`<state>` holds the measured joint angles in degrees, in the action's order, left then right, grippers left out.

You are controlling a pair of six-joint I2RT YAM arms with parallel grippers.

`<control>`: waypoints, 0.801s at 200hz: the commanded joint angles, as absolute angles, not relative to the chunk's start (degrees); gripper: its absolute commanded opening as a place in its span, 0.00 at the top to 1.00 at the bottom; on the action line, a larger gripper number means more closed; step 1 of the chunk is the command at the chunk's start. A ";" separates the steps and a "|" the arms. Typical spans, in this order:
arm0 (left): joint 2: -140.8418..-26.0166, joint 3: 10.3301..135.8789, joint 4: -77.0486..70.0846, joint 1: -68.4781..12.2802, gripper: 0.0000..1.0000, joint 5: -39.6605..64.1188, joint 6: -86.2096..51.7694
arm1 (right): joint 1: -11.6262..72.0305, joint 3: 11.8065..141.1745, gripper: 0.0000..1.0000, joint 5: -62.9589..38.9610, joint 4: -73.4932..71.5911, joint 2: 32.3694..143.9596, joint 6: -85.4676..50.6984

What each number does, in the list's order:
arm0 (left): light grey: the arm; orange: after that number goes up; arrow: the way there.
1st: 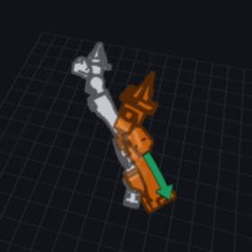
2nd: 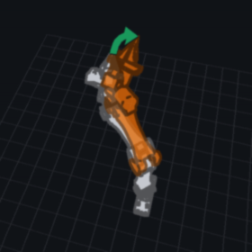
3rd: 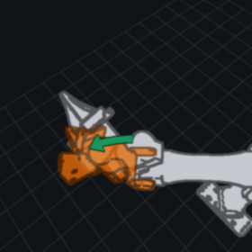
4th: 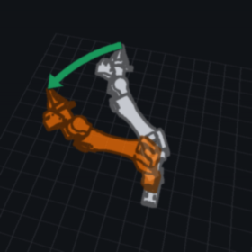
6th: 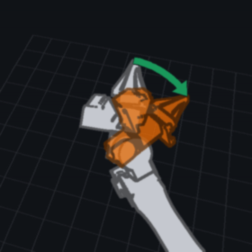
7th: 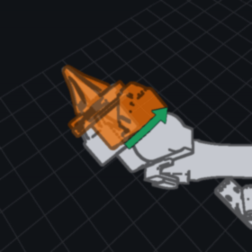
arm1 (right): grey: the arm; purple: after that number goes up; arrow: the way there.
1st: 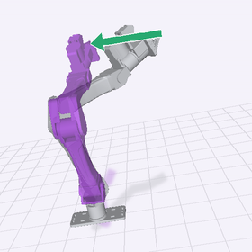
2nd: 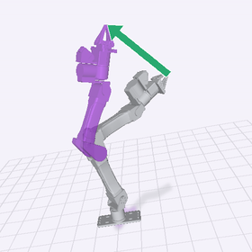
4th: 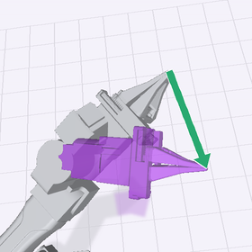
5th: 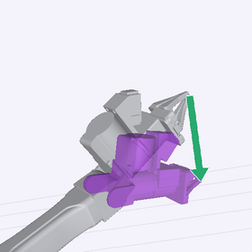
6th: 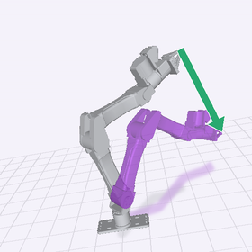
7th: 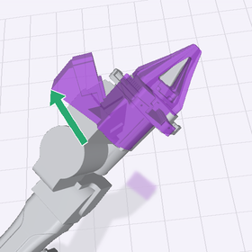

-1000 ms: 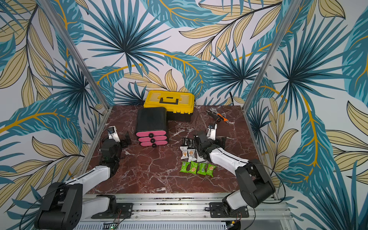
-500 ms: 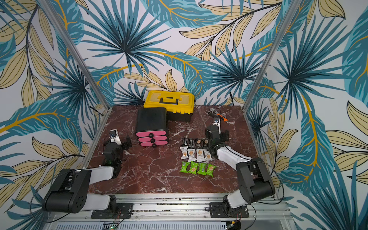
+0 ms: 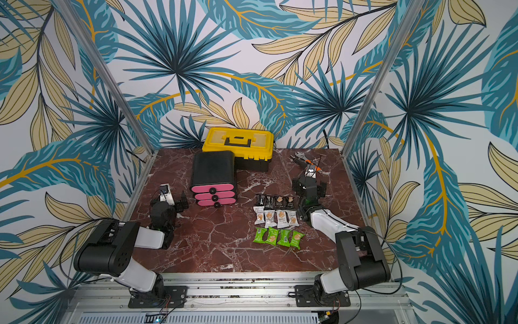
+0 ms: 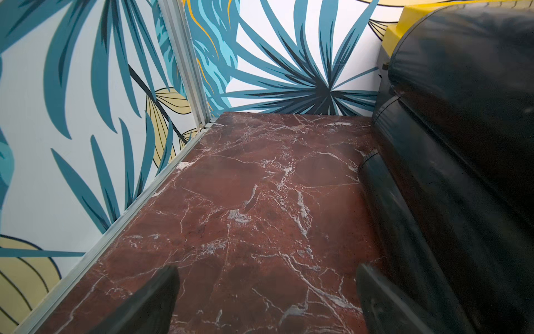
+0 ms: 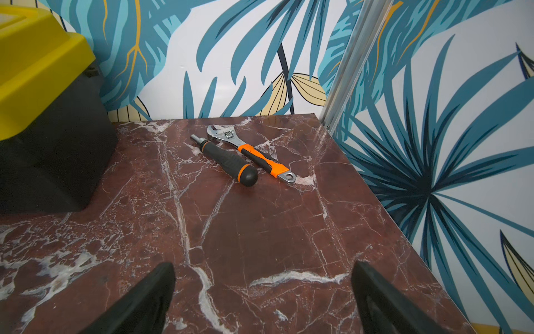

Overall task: Take the cookies out of the drawer
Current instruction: Reset both arms

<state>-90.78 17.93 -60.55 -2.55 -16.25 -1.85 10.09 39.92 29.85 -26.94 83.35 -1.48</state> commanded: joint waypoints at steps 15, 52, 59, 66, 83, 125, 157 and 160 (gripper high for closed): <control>-90.55 19.86 -59.86 -1.89 0.00 -15.79 -1.21 | 9.67 38.31 0.01 28.25 -26.60 81.27 -1.80; -90.51 20.04 -59.67 -1.85 0.00 -15.89 -1.23 | 9.60 31.04 0.00 31.09 -28.36 77.67 -2.00; -90.48 20.03 -59.61 -1.89 0.00 -15.91 -1.25 | 9.51 28.27 0.00 32.06 -33.17 77.98 -2.43; -90.51 20.03 -59.67 -1.89 0.00 -15.90 -1.24 | 9.36 26.25 0.01 32.85 -37.48 79.01 -2.80; -90.52 20.03 -59.63 -1.87 0.00 -15.75 -1.23 | 8.87 25.43 0.00 34.50 -42.39 81.52 -2.95; -90.44 19.98 -59.61 -1.93 0.00 -15.82 -1.17 | 5.91 22.85 0.00 26.28 -48.33 83.65 -3.36; -90.46 20.03 -59.53 -1.94 0.00 -15.85 -1.23 | 2.49 21.58 0.00 19.86 -49.70 84.83 -6.47; -90.49 20.04 -59.58 -1.91 0.00 -15.82 -1.17 | 2.51 21.57 0.00 19.97 -49.76 85.04 -6.10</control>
<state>-90.78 17.96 -60.10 -2.50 -16.16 -1.76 3.79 21.21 24.40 -49.60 85.78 -3.25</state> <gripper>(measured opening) 0.999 0.994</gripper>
